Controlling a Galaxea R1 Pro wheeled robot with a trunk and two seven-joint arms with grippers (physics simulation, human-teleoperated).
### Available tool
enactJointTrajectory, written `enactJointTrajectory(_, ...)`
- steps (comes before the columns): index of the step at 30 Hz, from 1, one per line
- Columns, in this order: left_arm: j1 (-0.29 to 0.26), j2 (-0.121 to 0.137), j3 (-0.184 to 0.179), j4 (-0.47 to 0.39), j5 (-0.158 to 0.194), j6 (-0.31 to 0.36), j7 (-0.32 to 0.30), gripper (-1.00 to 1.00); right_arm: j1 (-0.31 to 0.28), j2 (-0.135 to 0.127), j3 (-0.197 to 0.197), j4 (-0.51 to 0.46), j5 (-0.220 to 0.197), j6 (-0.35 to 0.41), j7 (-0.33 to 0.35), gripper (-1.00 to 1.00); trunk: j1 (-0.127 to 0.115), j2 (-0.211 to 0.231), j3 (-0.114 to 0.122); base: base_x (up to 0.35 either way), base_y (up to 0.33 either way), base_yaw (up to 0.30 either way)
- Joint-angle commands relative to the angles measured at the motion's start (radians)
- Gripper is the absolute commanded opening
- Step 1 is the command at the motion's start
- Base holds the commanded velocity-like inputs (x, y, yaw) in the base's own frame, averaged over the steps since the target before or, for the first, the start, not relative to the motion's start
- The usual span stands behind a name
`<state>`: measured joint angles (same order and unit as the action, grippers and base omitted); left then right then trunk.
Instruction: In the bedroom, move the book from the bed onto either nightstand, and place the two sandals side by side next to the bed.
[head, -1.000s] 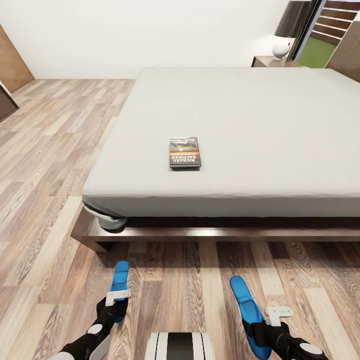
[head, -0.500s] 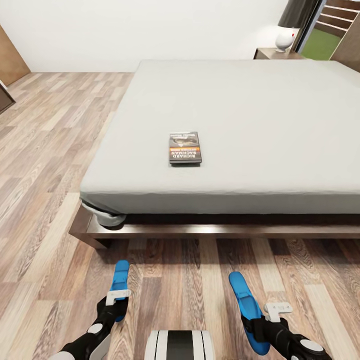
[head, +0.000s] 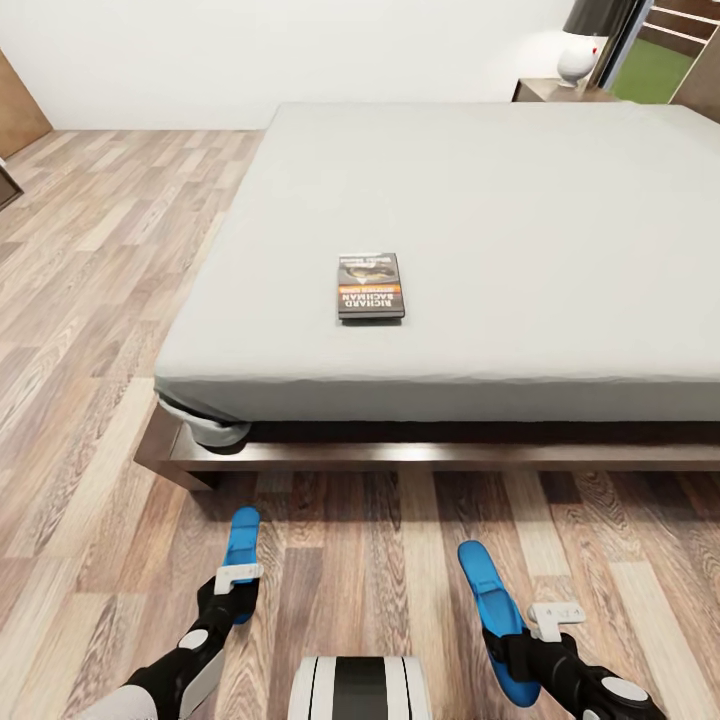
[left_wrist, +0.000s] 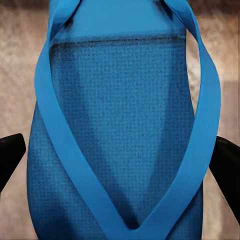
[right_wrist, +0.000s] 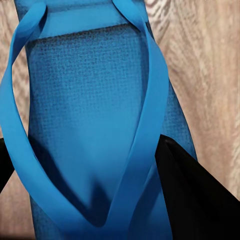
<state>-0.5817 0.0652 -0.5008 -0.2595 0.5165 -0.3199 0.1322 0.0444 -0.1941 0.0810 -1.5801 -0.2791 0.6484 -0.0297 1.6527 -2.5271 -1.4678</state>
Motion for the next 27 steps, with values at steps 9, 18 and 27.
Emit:
enactJointTrajectory(9, -0.026, 0.001, -0.009, 0.0, 0.004, -0.002, 0.007, -1.0, 0.0, -0.001, -0.003, -0.001, -0.006, 0.004, -0.006, -1.0, 0.0, 0.0, -0.004, 0.0, 0.0, 0.0)
enactJointTrajectory(18, -0.033, 0.001, -0.009, -0.001, 0.004, -0.002, 0.007, -1.0, 0.0, -0.001, -0.003, -0.002, -0.006, 0.004, -0.006, -1.0, 0.002, -0.001, -0.02, 0.0, 0.0, 0.0)
enactJointTrajectory(27, -0.049, 0.001, -0.009, -0.001, 0.004, -0.002, 0.007, -1.0, 0.0, -0.001, -0.004, -0.003, -0.006, 0.003, -0.006, -1.0, 0.005, -0.003, -0.043, 0.0, 0.0, 0.0)
